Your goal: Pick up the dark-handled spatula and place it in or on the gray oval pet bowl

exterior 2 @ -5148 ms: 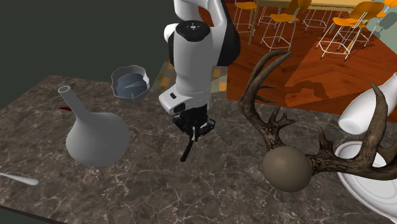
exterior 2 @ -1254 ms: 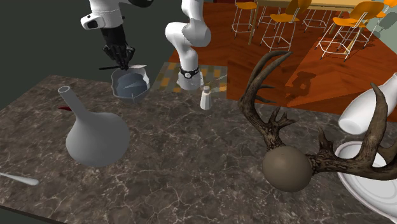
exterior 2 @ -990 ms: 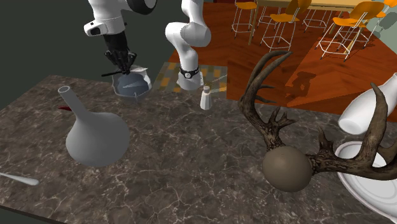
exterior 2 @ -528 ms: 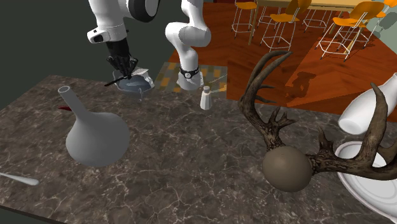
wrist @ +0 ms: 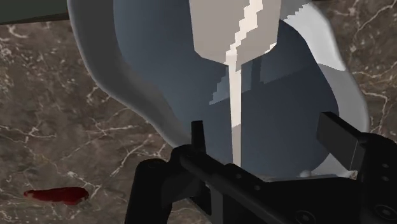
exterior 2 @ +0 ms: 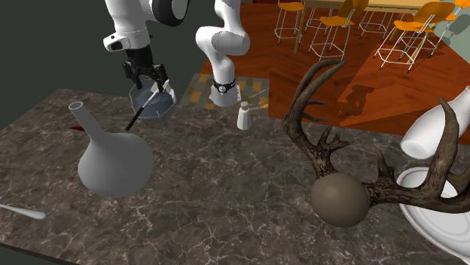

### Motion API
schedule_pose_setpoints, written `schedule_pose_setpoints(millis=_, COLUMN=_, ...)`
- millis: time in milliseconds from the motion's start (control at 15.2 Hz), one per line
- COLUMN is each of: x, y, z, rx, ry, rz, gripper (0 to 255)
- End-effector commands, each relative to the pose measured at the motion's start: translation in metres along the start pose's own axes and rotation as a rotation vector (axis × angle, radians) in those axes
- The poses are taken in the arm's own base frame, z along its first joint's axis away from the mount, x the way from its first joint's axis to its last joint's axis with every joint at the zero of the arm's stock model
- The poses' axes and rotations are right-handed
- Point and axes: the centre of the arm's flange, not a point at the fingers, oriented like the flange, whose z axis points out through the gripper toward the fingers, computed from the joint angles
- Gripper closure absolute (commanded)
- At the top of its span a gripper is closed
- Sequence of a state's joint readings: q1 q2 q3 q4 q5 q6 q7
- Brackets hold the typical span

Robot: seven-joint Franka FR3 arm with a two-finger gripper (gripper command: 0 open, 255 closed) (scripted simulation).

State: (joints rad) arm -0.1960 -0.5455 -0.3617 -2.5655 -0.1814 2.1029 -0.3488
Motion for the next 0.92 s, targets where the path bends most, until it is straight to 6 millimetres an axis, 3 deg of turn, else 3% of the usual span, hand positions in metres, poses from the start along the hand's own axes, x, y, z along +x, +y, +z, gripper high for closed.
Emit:
schedule_pose_setpoints(millis=0, x=0.000, y=0.000, z=0.000, rx=0.000, ry=0.000, rz=0.000, gripper=0)
schedule_pose_setpoints(millis=66, x=0.000, y=0.000, z=0.000, rx=0.000, ry=0.000, rz=0.000, gripper=0)
schedule_pose_setpoints(millis=330, x=0.000, y=0.000, z=-0.050, rx=0.000, ry=0.000, rz=0.000, gripper=0)
schedule_pose_setpoints(millis=858, x=0.000, y=0.000, z=-0.050, rx=0.000, ry=0.000, rz=0.000, gripper=0)
